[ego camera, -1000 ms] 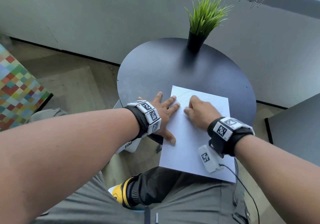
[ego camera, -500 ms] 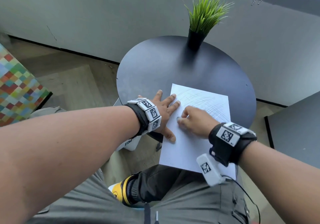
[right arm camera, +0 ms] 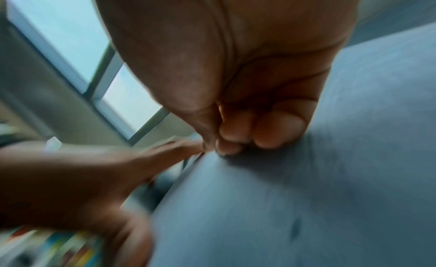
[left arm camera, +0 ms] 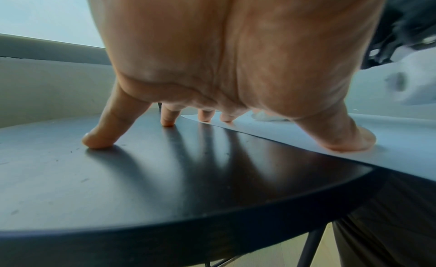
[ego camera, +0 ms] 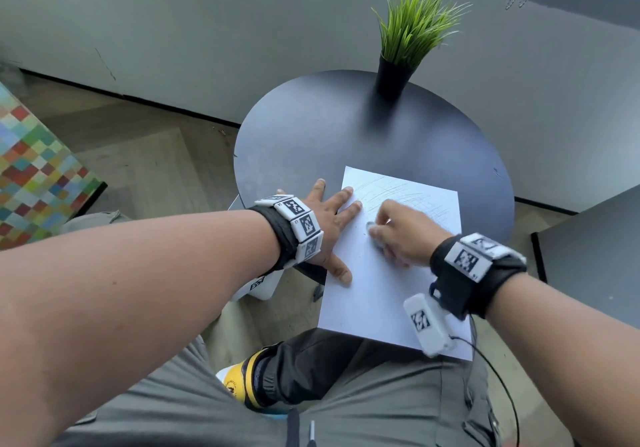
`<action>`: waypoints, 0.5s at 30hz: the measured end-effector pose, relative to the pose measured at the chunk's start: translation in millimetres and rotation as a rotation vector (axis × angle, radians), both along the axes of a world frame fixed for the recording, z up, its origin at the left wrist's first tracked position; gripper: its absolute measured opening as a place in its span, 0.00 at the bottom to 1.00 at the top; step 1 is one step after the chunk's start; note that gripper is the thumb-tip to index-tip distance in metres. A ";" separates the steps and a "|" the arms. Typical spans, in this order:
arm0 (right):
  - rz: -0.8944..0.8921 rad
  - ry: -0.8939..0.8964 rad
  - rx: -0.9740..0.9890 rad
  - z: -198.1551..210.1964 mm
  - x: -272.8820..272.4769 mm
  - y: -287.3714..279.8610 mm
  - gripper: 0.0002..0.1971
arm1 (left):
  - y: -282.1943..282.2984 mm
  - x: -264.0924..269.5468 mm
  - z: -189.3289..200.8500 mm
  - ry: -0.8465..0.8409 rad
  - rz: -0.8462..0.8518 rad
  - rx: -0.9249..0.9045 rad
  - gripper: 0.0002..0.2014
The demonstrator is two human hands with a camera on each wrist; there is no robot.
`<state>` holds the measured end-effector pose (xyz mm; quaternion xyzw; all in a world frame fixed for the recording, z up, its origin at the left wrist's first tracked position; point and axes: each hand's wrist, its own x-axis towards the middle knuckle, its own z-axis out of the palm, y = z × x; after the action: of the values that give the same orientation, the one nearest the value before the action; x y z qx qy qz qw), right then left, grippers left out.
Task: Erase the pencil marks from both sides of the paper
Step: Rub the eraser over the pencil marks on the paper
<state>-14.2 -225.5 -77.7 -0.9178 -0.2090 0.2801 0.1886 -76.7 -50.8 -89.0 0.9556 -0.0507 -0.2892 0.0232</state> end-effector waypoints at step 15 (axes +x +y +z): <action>0.300 -0.012 -0.030 -1.8 -24.4 2.4 0.10 | -4.6 -0.9 8.1 0.019 -0.014 0.033 0.71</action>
<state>-38.6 -223.1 -79.5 -0.8807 -0.3407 0.3026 0.1294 -77.7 -55.4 -80.9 0.9527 -0.0525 -0.2994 0.0058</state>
